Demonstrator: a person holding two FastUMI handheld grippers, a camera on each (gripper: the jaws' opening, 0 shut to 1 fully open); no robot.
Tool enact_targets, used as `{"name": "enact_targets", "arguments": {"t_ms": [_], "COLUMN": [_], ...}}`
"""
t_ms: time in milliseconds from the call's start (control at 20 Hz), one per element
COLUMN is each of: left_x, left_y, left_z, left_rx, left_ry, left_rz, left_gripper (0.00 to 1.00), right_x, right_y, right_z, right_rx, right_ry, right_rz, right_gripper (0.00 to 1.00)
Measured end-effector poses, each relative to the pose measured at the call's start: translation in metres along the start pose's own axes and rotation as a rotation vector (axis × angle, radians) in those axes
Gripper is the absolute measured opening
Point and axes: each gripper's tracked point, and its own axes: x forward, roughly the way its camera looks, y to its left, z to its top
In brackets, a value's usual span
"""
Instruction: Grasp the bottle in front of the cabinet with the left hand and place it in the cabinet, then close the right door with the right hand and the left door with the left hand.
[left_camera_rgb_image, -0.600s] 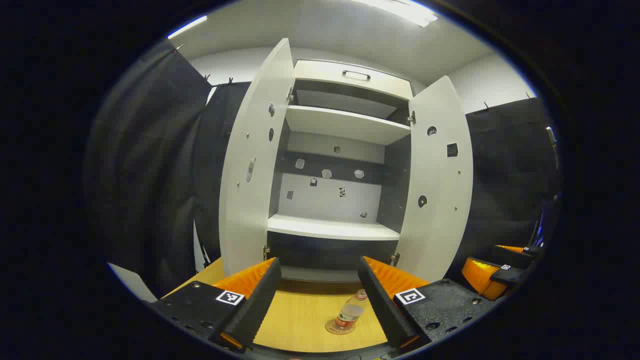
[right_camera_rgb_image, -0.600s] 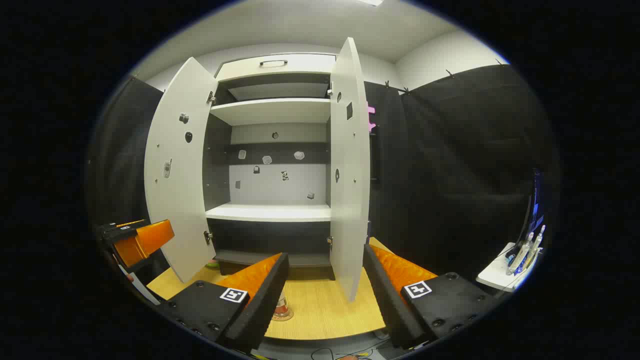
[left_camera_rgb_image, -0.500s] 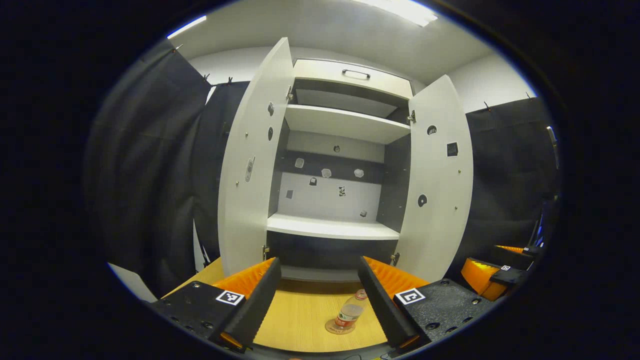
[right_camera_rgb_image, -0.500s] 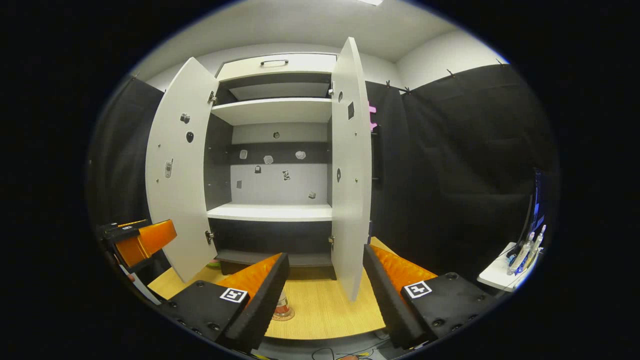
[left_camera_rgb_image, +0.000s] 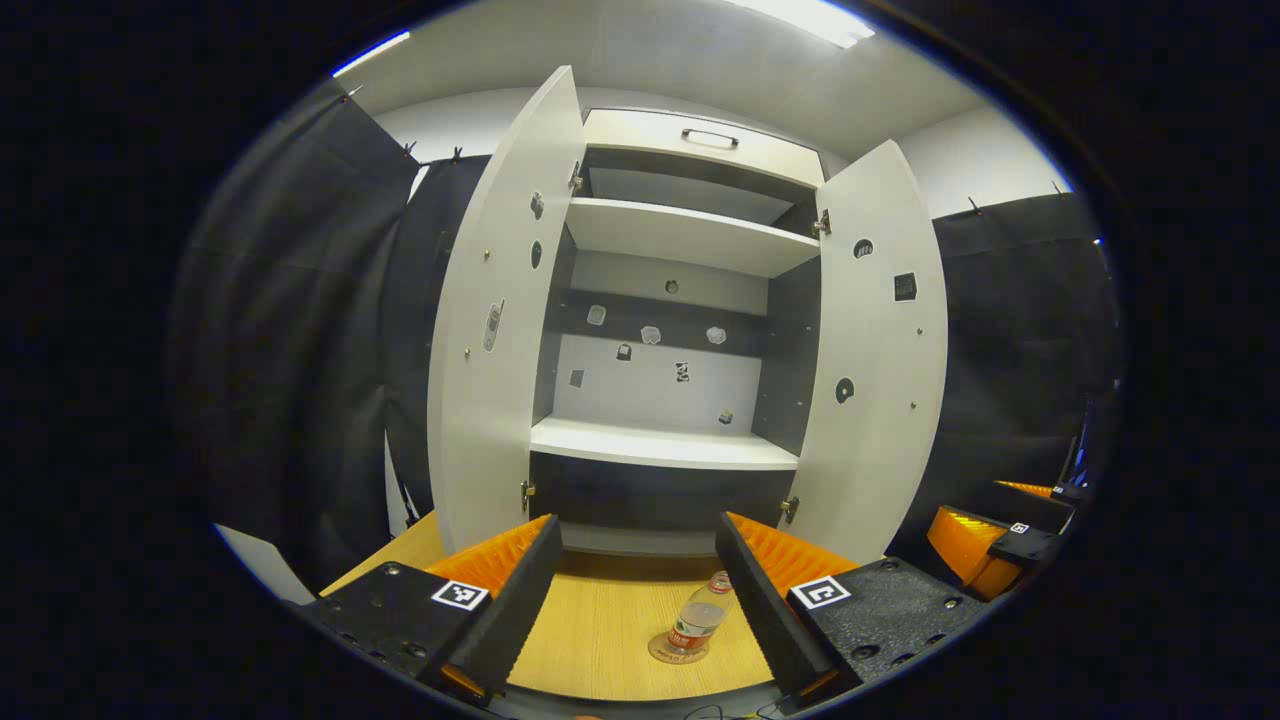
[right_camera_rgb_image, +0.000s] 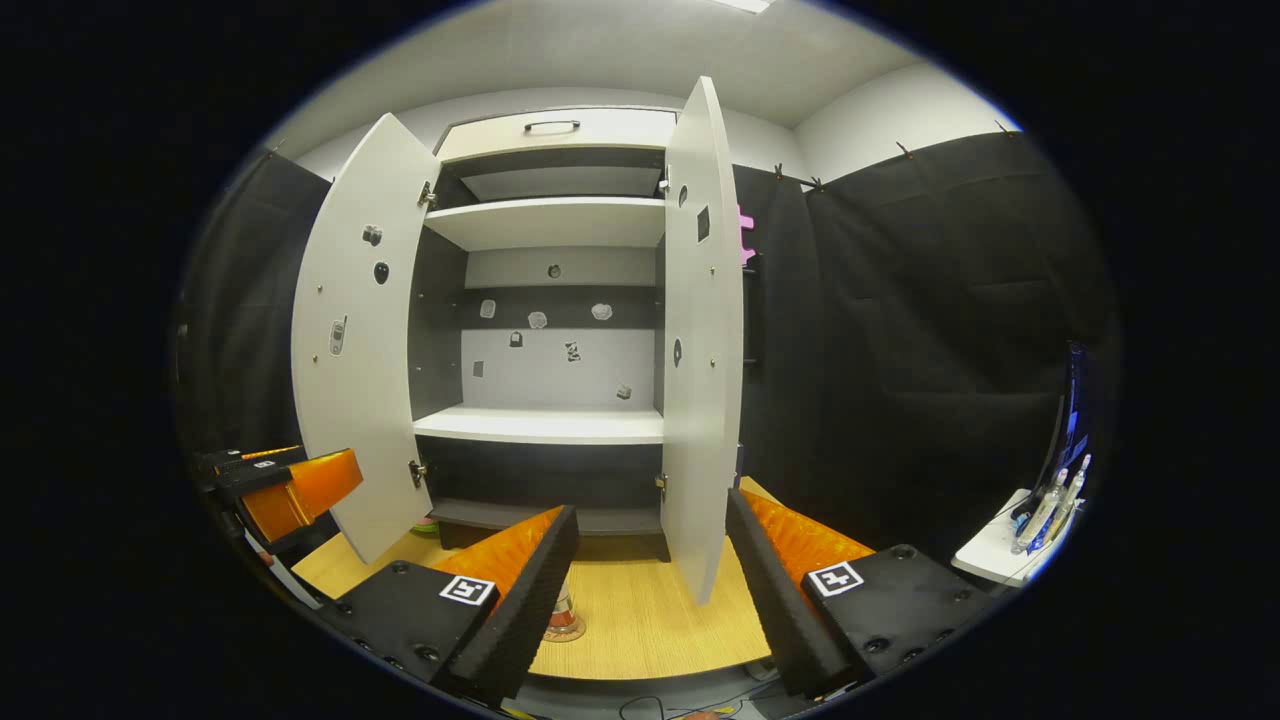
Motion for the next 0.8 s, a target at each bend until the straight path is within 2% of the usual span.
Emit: {"name": "enact_targets", "arguments": {"t_ms": [250, 450, 800], "left_x": [0.003, 0.007, 0.027], "left_y": [-0.002, -0.007, -0.050], "left_z": [-0.003, -0.025, -0.092], "left_rx": [0.003, -0.003, 0.005], "left_ry": [0.000, 0.044, 0.097], "left_rz": [-0.009, -0.020, -0.130], "left_gripper": [0.94, 0.94, 0.95], "right_x": [0.004, 0.006, 0.010], "right_y": [-0.002, -0.007, -0.024], "right_z": [0.001, 0.000, -0.002], "right_rx": [-0.009, -0.014, -0.024], "right_ry": [-0.002, 0.000, 0.014], "right_rz": [-0.005, -0.017, -0.051], "right_gripper": [0.98, 0.98, 0.98]}}
